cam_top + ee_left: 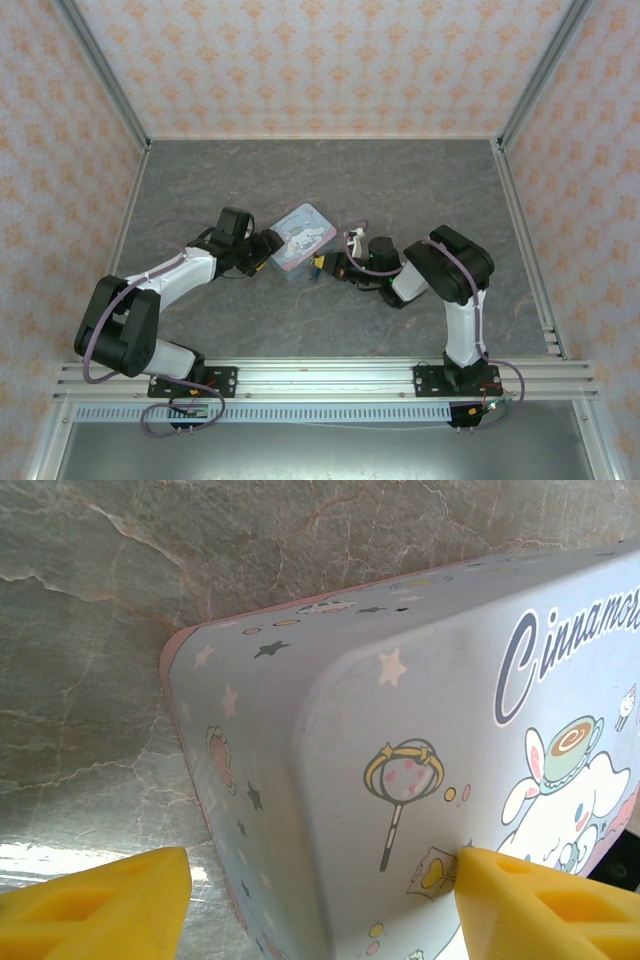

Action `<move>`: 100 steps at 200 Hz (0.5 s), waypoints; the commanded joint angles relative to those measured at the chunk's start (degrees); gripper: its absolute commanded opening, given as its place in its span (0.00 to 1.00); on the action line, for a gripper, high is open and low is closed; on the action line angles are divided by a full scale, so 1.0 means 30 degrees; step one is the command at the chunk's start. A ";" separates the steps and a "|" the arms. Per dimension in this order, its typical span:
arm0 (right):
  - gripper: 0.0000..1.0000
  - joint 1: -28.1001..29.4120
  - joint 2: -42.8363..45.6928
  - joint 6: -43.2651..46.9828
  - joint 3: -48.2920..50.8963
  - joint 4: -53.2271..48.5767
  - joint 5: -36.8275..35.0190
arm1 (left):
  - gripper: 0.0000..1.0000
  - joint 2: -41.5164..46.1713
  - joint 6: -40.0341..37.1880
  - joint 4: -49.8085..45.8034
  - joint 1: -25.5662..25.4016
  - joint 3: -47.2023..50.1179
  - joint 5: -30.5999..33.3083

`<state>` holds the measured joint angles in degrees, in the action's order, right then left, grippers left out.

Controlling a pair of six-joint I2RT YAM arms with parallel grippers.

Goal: Unlock a padlock with a key

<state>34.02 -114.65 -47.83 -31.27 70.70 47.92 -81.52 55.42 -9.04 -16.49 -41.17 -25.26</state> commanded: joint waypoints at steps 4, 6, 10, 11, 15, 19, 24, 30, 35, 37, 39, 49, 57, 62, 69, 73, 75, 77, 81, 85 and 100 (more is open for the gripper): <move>0.02 -0.0031 0.0542 0.0344 0.0098 0.0136 0.0233 | 0.69 -0.0454 -0.0167 -0.2092 -0.0099 0.0158 0.0856; 0.01 -0.0009 0.0556 0.0333 0.0085 0.0136 0.0229 | 0.70 -0.0455 -0.0171 -0.2094 -0.0106 0.0143 0.0844; 0.00 -0.0026 0.0580 0.0326 0.0081 0.0136 0.0206 | 0.70 -0.0457 -0.0170 -0.2086 -0.0103 0.0130 0.0850; 0.00 -0.0014 0.0590 0.0313 0.0080 0.0136 0.0202 | 0.70 -0.0456 -0.0166 -0.2100 -0.0101 0.0144 0.0855; 0.00 -0.0030 0.0592 0.0327 0.0080 0.0136 0.0136 | 0.70 -0.0468 -0.0166 -0.2088 -0.0101 0.0130 0.0838; 0.00 -0.0015 0.0599 0.0294 0.0080 0.0134 0.0090 | 0.69 -0.0463 -0.0148 -0.2109 -0.0102 0.0147 0.0827; 0.00 -0.0031 0.0681 0.0300 0.0109 0.0150 -0.0039 | 0.70 -0.0457 -0.0162 -0.2091 -0.0106 0.0137 0.0829; 0.00 -0.0032 0.0728 0.0300 0.0160 0.0141 -0.0140 | 0.70 -0.0443 -0.0162 -0.2102 -0.0095 0.0129 0.0841; 0.00 -0.0036 0.0801 0.0300 0.0168 0.0136 -0.0196 | 0.70 -0.0419 -0.0157 -0.2114 -0.0101 0.0129 0.0859; 0.00 -0.0055 0.0826 0.0300 0.0168 0.0136 -0.0252 | 0.70 -0.0424 -0.0146 -0.2114 -0.0099 0.0129 0.0860; 0.00 -0.0037 0.0854 0.0278 0.0190 0.0121 -0.0303 | 0.69 -0.0411 -0.0144 -0.2114 -0.0106 0.0129 0.0853; 0.00 -0.0111 0.1033 0.0129 0.0249 0.0135 -0.0532 | 0.70 -0.0379 -0.0163 -0.2137 -0.0098 0.0137 0.0889; 0.00 -0.0190 0.1170 0.0000 0.0285 0.0136 -0.0841 | 0.70 -0.0370 -0.0177 -0.2144 -0.0095 0.0155 0.0867; 0.00 -0.0230 0.1257 -0.0113 0.0285 0.0161 -0.1045 | 0.70 -0.0383 -0.0191 -0.2144 -0.0123 0.0162 0.0884; 0.00 -0.0278 0.1360 -0.0308 0.0314 0.0285 -0.1281 | 0.69 -0.0415 -0.0184 -0.2144 -0.0098 0.0158 0.0880; 0.00 -0.0272 0.1387 -0.0454 0.0315 0.0378 -0.1399 | 0.70 -0.0420 -0.0187 -0.2127 -0.0099 0.0180 0.0880; 0.00 -0.0311 0.1412 -0.0518 0.0300 0.0409 -0.1483 | 0.70 -0.0424 -0.0190 -0.2132 -0.0099 0.0186 0.0887; 0.00 -0.0307 0.1418 -0.0593 0.0304 0.0431 -0.1563 | 0.69 -0.0425 -0.0191 -0.2119 -0.0106 0.0187 0.0881; 0.00 -0.0334 0.1491 -0.0726 0.0261 0.0456 -0.1723 | 0.70 -0.0433 -0.0191 -0.2113 -0.0106 0.0187 0.0880; 0.00 -0.0375 0.1518 -0.0843 0.0234 0.0515 -0.1845 | 0.70 -0.0456 -0.0192 -0.2096 -0.0114 0.0195 0.0863; 0.00 -0.0422 0.1669 -0.1247 0.0139 0.0577 -0.2481 | 0.69 -0.0486 -0.0191 -0.2082 -0.0099 0.0217 0.0859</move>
<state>33.54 -112.40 -49.30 -30.57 68.82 44.84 -81.52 55.42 -9.19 -16.49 -41.21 -25.23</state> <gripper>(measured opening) 0.041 0.695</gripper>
